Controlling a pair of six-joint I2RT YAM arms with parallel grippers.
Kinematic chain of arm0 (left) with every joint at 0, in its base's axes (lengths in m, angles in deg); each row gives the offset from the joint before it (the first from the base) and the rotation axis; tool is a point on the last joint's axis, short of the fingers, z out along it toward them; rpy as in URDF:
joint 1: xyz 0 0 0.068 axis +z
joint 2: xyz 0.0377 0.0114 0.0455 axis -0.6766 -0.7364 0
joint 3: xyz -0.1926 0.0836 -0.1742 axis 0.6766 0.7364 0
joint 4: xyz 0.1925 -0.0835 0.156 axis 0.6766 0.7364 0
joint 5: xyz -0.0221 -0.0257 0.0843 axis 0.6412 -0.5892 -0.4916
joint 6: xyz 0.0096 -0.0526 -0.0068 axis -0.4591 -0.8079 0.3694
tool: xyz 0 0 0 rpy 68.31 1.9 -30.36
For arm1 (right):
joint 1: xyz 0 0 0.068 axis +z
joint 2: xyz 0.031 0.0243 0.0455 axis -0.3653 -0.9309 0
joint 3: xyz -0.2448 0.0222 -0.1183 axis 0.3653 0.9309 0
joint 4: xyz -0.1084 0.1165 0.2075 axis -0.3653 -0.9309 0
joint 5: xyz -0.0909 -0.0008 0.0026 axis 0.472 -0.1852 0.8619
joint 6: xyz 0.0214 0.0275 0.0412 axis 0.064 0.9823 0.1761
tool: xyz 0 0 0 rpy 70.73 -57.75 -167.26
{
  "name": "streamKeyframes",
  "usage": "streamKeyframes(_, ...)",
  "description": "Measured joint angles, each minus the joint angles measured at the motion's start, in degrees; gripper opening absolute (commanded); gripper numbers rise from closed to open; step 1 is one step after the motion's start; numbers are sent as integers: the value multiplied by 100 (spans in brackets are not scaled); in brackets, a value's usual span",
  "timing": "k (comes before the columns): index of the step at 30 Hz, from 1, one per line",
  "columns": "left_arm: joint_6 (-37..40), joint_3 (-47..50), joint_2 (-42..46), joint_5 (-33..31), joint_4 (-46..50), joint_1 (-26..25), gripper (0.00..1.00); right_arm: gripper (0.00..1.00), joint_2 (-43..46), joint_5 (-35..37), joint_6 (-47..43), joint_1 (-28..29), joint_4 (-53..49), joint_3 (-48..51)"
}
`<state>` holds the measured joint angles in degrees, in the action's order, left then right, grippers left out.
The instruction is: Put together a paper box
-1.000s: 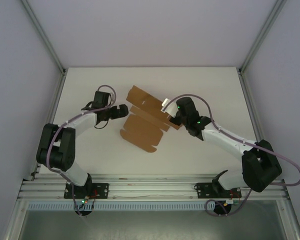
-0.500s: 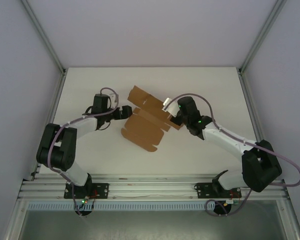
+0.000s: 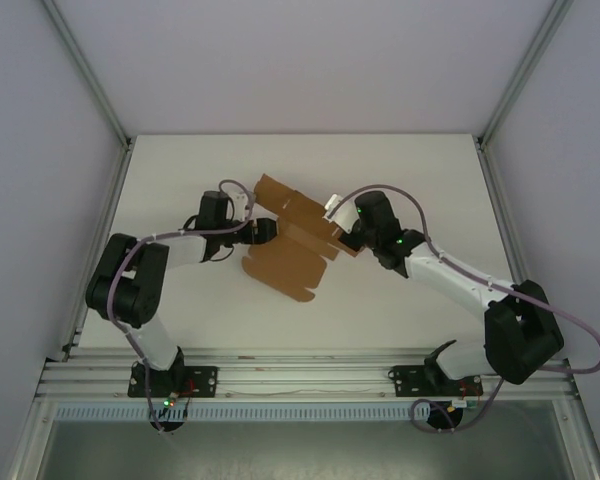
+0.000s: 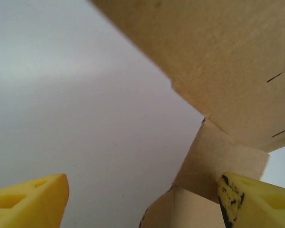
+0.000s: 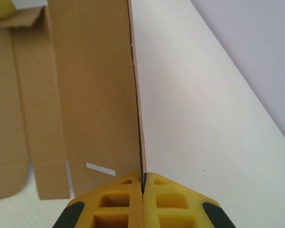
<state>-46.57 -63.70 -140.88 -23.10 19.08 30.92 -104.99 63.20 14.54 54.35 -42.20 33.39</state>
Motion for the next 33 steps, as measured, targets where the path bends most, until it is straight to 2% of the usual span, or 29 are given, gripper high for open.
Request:
streamKeyframes(5, -151, -149, -267, 15, -205, -87, 50, 0, -35, -92, 17, 2, -63, -46)
streamKeyframes(9, -260, -184, -295, -28, -354, -149, 39, 0, -98, -107, 20, 2, -72, -48)
streamKeyframes(14, -317, -400, -407, -317, -269, -219, 37, 0, -118, -107, 20, 2, -70, -52)
streamKeyframes(25, -343, -990, -782, -1834, 673, -855, 35, 0, -179, -15, -9, 79, -118, -55)
streamKeyframes(33, -706, -1147, -994, -2227, 1016, -940, 36, 0, -352, 577, -446, 326, -83, -68)
